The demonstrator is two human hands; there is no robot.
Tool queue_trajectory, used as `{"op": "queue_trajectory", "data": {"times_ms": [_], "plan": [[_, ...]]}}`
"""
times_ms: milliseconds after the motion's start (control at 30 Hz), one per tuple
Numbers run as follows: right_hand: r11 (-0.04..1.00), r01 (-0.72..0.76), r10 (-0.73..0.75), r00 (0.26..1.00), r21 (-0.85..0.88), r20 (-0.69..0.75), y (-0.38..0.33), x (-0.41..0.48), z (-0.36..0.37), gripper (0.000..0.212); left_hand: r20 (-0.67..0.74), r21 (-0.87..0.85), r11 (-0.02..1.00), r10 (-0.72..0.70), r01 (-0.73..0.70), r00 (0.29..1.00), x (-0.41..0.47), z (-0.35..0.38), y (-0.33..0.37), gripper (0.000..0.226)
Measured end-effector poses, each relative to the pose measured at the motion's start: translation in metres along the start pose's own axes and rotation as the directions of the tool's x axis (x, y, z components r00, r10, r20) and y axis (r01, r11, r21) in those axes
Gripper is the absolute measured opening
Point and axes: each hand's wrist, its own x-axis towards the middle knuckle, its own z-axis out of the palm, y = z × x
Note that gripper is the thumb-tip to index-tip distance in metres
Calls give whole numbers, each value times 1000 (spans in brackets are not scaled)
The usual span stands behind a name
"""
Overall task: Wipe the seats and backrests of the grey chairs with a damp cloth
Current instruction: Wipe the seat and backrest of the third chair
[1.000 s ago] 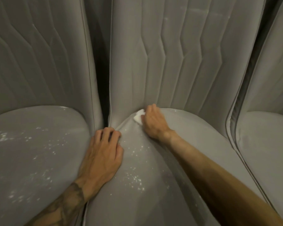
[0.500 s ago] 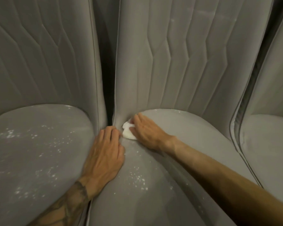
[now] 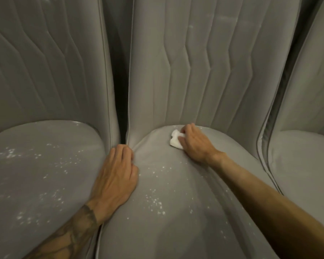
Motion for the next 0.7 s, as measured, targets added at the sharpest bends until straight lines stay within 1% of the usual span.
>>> {"op": "queue_trajectory", "data": {"times_ms": [33, 67, 133, 167, 200, 233, 267, 333, 367, 400, 433, 467, 533, 567, 600, 633, 667, 700], "plan": [[1000, -21, 21, 1000, 2, -19, -7, -6, 4, 26, 2, -4, 1000, -5, 5, 1000, 0, 0, 1, 7], [1000, 5, -5, 1000, 27, -25, -22, -13, 11, 25, 3, -12, 1000, -16, 16, 1000, 0, -1, 2, 7], [983, 159, -159, 987, 88, -13, -57, -32, 26, 22, 13, -30, 999, -34, 34, 999, 0, -3, 4, 7], [968, 229, -231, 973, 106, 0, -65, -41, 28, 22, 21, -32, 999, -28, 29, 999, 0, -4, 4, 7], [958, 266, -269, 963, 110, 12, -64, -45, 25, 22, 31, -26, 1000, -15, 15, 999, 0, -6, 5, 8], [959, 265, -268, 963, 103, 16, -53, -44, 16, 22, 45, -18, 1000, 3, -2, 999, -1, -8, 4, 9], [970, 230, -232, 972, 85, 21, -38, -40, 7, 22, 63, -7, 1000, 24, -24, 998, -2, -10, 2, 11], [997, 72, -72, 997, 22, 25, -2, -30, -8, 25, 94, 34, 996, 77, -81, 993, -8, -15, -6, 18], [1000, -24, 24, 1000, -9, -3, 10, -28, -12, 27, 106, 60, 992, 108, -114, 988, -11, -17, -10, 25], [995, -94, 93, 995, -29, -34, 12, -31, -12, 27, 117, 75, 988, 129, -138, 985, -15, -17, -12, 31], [993, -114, 112, 992, -30, -59, 4, -35, -7, 26, 121, 78, 986, 135, -145, 983, -17, -18, -14, 36], [996, -85, 84, 994, -12, -73, -11, -41, 3, 24, 120, 72, 988, 130, -139, 984, -18, -17, -15, 40], [996, 68, -64, 996, 57, -63, -40, -61, 18, 21, 117, 64, 990, 118, -126, 986, -19, -15, -14, 41], [987, 143, -140, 989, 76, -39, -45, -71, 19, 21, 111, 62, 989, 123, -131, 986, -19, -13, -14, 40], [981, 182, -182, 983, 74, -3, -39, -74, 14, 22, 101, 60, 989, 131, -137, 986, -19, -12, -15, 41], [980, 189, -190, 982, 56, 13, -25, -73, 4, 23, 94, 59, 988, 136, -142, 986, -19, -11, -16, 41], [987, 158, -159, 987, 35, 16, -7, -68, -4, 24, 88, 60, 988, 135, -140, 987, -19, -10, -17, 42], [997, 77, -78, 997, 11, 17, 12, -62, -13, 25, 84, 61, 989, 128, -134, 988, -20, -9, -18, 42]]}}
